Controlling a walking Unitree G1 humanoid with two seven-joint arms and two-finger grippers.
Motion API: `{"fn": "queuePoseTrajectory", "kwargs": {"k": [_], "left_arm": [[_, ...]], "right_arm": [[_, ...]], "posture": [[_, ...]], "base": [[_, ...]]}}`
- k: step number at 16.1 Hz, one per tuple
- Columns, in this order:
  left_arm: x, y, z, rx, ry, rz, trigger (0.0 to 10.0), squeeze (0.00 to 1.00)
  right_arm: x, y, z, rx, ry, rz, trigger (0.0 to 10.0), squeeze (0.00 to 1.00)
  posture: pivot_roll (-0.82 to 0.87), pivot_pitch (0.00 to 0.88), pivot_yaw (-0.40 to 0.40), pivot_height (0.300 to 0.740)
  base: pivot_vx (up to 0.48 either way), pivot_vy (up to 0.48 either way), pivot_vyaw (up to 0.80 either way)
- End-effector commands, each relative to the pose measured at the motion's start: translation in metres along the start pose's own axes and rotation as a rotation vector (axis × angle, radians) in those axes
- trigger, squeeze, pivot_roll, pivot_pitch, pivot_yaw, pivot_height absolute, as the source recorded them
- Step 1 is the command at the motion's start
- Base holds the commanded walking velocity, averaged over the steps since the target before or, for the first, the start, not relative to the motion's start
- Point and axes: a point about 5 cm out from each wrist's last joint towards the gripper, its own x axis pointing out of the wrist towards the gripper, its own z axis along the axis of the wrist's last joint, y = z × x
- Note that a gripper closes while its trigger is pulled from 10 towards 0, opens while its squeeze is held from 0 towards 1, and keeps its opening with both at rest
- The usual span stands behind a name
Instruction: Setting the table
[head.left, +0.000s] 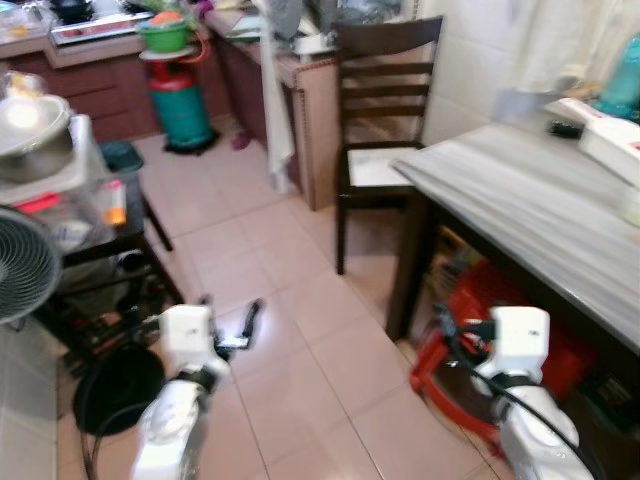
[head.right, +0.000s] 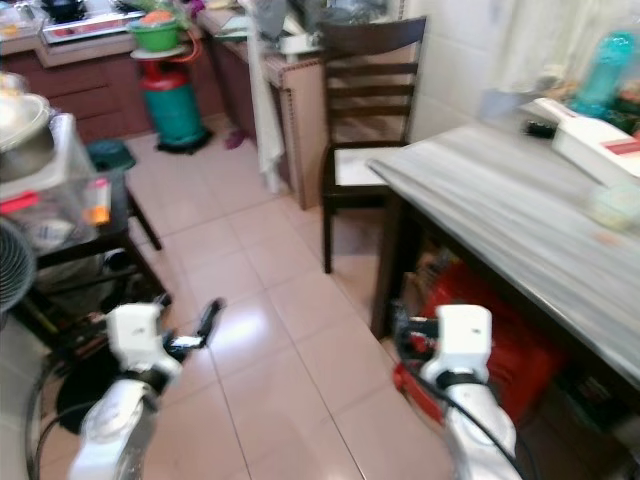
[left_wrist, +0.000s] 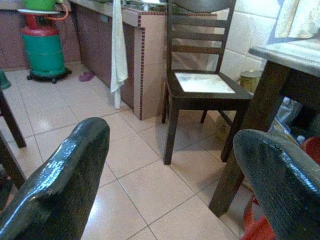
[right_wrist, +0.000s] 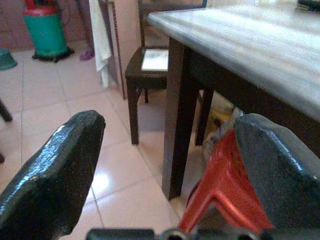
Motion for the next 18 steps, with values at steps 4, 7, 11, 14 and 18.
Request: {"fn": "queuePoseTrajectory", "kwargs": {"k": [4,7,11,14,18], "left_arm": [[-0.0067,0.0149,-0.0032,0.028,0.029,0.028,10.0,0.0],[-0.0056,0.0142,-0.0045,0.031,0.037,0.021,10.0,0.0],[-0.0034,0.0153,-0.0036,0.049,0.041,0.066,10.0,0.0],[-0.0031,0.015,-0.0047,0.052,0.052,0.099,10.0,0.0],[-0.0034,0.0136,-0.0024,0.087,0.047,0.109,10.0,0.0]], "right_arm": [[0.0013,0.0119,0.0035,0.016,-0.023,0.032,10.0,0.0],[0.0004,0.0112,0.0029,0.018,-0.022,0.025,10.0,0.0],[0.0,0.0104,0.0028,0.035,-0.023,0.016,10.0,0.0],[0.0006,0.0108,0.0027,0.041,-0.023,0.015,10.0,0.0],[0.0001,0.0097,0.0051,0.049,-0.038,0.003,10.0,0.0]], "posture": [[-0.08,0.0,0.085,0.74],[-0.09,0.0,0.088,0.74],[-0.08,0.0,0.09,0.74],[-0.08,0.0,0.089,0.74],[-0.07,0.0,0.088,0.74]], "base": [[0.292,0.0,-0.8],[0.305,0.0,-0.8],[0.06,0.0,-0.71],[0.0,0.0,0.0],[0.0,0.0,0.0]]}}
